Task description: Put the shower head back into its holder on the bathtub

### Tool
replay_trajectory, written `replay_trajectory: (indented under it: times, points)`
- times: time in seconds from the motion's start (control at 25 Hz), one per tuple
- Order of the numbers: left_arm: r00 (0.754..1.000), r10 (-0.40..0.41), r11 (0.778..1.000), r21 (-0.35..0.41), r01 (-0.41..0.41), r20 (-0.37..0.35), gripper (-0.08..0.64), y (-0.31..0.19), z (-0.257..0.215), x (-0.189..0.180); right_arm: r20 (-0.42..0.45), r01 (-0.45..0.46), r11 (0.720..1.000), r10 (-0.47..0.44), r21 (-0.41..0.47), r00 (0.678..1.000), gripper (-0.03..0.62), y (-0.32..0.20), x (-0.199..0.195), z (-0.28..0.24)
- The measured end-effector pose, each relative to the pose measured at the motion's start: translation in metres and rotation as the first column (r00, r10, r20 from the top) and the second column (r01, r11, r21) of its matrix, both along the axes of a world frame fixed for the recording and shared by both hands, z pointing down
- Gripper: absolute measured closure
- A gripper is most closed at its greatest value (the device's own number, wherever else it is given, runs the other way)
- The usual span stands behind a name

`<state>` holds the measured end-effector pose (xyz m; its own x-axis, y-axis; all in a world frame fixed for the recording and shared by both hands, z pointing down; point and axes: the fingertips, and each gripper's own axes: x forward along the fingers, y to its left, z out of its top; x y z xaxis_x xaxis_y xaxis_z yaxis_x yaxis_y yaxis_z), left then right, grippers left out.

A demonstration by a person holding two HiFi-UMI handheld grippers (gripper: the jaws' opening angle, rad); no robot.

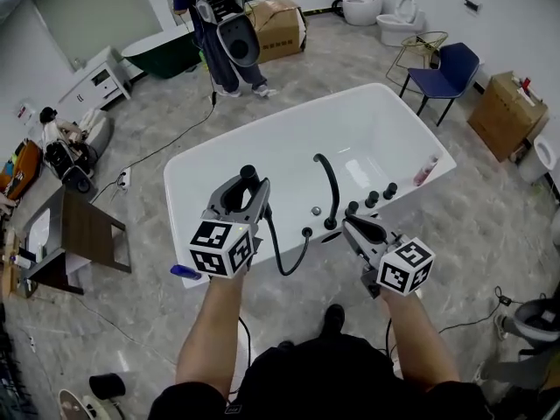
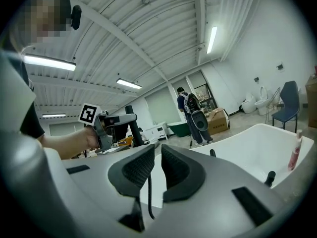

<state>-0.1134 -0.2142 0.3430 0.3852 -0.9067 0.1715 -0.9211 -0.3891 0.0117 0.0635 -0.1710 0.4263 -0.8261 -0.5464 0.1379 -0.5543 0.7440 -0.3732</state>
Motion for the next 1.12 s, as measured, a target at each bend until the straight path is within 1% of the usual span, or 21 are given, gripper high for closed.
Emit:
replay_trajectory:
  times: [0.12,0.2,0.36,0.48,0.8,1.0,1.12]
  points:
    - [0.999,-0.035,0.999,-0.016,0.036,0.013,0.414,-0.006,0.003,0.004,0.009,0.030,1.000,-0.030,-0.009,1.000,0.535,-0.011,0.007,0.003]
    - [0.999,-0.044,0.999,-0.015,0.045,0.018,0.414,-0.008,0.001,0.009,0.014,0.046,0.999,-0.046,-0.008,0.999,0.535,-0.018,0.010,0.003]
    - [0.999,-0.043,0.999,-0.006,0.044,0.024,0.414,-0.014,-0.004,0.013,0.031,0.061,0.998,-0.061,-0.015,0.998,0.538,-0.027,0.008,0.005]
    - [0.999,-0.041,0.999,0.010,0.041,0.022,0.414,-0.021,-0.010,0.010,0.027,0.067,0.998,-0.066,-0.015,0.997,0.538,-0.030,0.003,0.007]
    - [1.000,-0.025,0.999,0.044,0.026,-0.008,0.414,-0.028,-0.020,0.006,0.011,0.062,0.998,-0.062,0.003,0.998,0.540,-0.038,-0.007,-0.005]
    - [0.999,-0.042,0.995,0.091,0.044,-0.022,0.414,-0.026,-0.041,-0.015,-0.002,0.067,0.998,-0.067,0.005,0.998,0.541,-0.037,-0.022,-0.010]
    - [0.999,-0.043,0.994,0.100,0.045,-0.019,0.414,-0.027,-0.047,-0.022,-0.007,0.074,0.997,-0.074,0.006,0.997,0.541,-0.036,-0.030,-0.012]
